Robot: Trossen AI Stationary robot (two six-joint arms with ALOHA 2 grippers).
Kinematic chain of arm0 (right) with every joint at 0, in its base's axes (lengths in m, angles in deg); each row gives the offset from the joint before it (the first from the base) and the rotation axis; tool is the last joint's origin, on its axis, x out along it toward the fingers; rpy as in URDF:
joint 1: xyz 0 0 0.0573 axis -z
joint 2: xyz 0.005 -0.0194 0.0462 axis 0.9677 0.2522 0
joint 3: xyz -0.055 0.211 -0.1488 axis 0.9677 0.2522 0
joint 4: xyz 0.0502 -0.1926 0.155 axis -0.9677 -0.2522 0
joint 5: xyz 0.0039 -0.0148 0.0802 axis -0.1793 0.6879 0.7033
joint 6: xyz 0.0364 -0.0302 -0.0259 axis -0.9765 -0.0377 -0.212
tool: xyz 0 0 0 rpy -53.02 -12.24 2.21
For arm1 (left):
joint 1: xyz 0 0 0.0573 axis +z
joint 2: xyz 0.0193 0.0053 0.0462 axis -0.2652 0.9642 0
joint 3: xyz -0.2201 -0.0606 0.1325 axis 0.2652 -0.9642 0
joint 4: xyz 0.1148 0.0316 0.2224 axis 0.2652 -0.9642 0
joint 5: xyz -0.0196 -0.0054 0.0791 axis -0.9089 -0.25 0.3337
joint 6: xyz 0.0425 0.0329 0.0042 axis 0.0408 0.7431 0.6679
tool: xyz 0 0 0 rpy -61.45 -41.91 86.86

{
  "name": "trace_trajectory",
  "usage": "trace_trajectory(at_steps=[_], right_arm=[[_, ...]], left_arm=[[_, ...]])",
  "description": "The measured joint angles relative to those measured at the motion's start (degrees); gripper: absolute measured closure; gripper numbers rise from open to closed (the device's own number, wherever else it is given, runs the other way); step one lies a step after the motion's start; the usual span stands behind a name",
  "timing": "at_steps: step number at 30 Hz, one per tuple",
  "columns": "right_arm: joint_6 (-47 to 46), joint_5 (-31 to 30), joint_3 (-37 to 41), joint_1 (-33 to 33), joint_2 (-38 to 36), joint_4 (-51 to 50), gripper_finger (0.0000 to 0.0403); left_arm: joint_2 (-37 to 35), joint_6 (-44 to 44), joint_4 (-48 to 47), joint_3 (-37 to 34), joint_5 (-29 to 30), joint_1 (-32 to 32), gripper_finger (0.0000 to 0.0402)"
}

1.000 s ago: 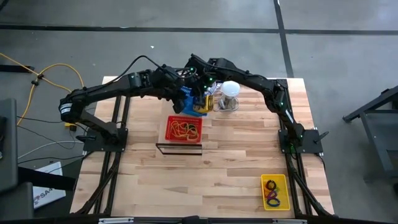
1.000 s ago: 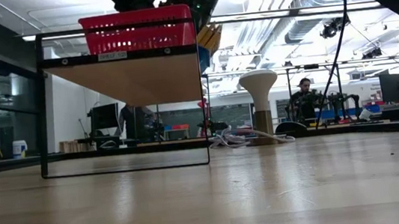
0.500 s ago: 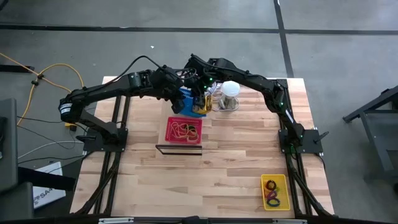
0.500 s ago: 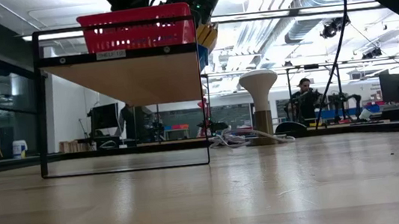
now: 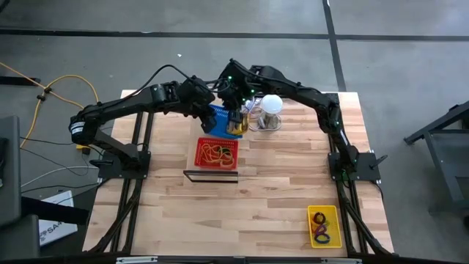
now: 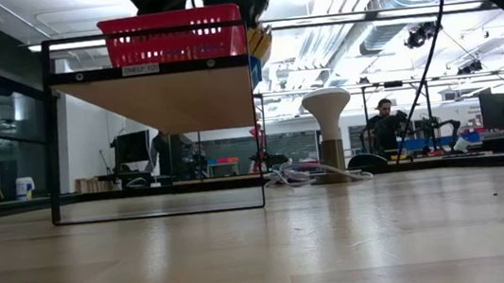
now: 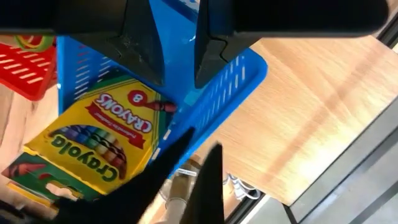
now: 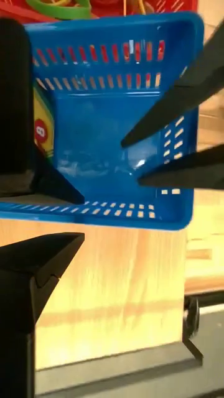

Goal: Pick & Place Office Desk Supplies
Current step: Put the blue bin on the shelf

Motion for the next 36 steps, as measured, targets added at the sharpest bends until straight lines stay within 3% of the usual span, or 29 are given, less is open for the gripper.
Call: trace_trajectory(at_steps=[3,8,12,18,36], right_arm=[[0.0,-3.5,0.0,0.0,-1.3,0.2,0.0335],[-0.9,-17.3,0.0,0.0,-2.9,-3.3,0.0335],[-4.7,-23.2,0.0,0.0,-3.2,-9.4,0.0335],[-10.3,-26.1,0.0,0.4,-3.2,-20.2,0.0335],[-12.4,-27.7,-0.1,-1.0,-3.9,-22.1,0.0335]], left_arm=[[0.0,-0.2,-0.1,0.0,-0.1,0.0,0.0318],[0.0,-0.4,-0.4,0.1,-0.2,0.0,0.0318],[0.0,-0.4,-0.8,0.1,-0.2,0.0,0.0318],[0.0,-0.4,-1.0,0.1,-0.2,0.0,0.0318],[0.0,-2.8,-7.8,0.1,-0.2,0.5,0.0318]])
